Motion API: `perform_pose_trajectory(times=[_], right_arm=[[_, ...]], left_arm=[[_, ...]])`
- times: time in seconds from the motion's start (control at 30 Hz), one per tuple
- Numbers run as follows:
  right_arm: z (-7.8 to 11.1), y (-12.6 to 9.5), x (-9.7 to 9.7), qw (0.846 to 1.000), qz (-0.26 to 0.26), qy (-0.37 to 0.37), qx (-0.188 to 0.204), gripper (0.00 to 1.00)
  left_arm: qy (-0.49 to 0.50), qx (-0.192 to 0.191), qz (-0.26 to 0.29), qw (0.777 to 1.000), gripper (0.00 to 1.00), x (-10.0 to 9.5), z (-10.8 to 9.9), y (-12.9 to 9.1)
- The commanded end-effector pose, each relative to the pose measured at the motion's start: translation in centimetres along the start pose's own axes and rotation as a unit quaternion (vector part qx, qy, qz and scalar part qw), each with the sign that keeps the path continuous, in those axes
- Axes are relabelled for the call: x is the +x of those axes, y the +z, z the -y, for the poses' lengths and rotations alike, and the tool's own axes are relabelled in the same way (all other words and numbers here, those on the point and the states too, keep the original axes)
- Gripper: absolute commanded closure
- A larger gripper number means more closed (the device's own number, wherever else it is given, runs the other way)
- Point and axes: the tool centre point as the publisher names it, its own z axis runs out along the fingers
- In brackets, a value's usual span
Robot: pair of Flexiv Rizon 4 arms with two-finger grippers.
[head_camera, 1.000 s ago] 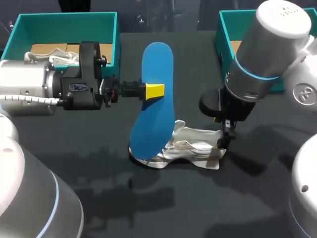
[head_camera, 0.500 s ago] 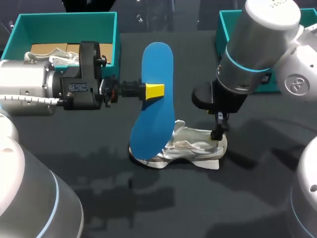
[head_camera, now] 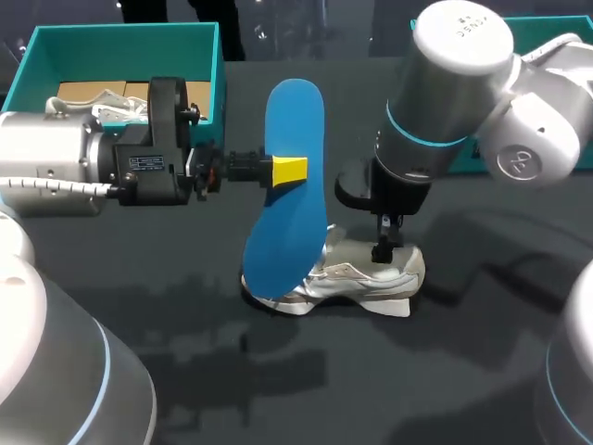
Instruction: Take the shoe out of the shoebox, open the shoe tongue, remove and reinsert the insole, then place the shoe into the shoebox
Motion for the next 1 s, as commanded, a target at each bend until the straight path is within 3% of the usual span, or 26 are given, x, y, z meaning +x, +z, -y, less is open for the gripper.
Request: perform_pose_trajectory(times=[0.03,0.63,0.8,0.83,0.87,1.0], right_arm=[[-1.1,1.7,-0.6,1.0,-0.001,-0.002,0.007,0.0],[-2.0,4.6,-0.8,1.0,-0.018,-0.002,0.004,0.0],[-2.0,5.0,-0.7,1.0,-0.026,-0.003,0.003,0.3],[-2.0,5.1,-0.6,1.0,-0.027,-0.004,0.003,0.5],[-2.0,5.1,-0.5,1.0,-0.029,-0.004,0.003,0.57],[-2.0,5.2,0.1,0.999,-0.034,-0.004,0.001,0.71]], left_arm=[[0.0,0.001,0.001,1.0,1.0,0.1,-0.1,0.1],[0.0,0.001,0.001,1.0,1.0,0.1,-0.1,0.1],[0.0,0.001,0.001,1.0,1.0,0.1,-0.1,0.1],[0.0,0.001,0.001,1.0,1.0,0.1,-0.1,0.1],[0.0,0.001,0.001,1.0,1.0,0.1,-0.1,0.1],[0.0,0.001,0.001,1.0,1.0,0.1,-0.1,0.1]])
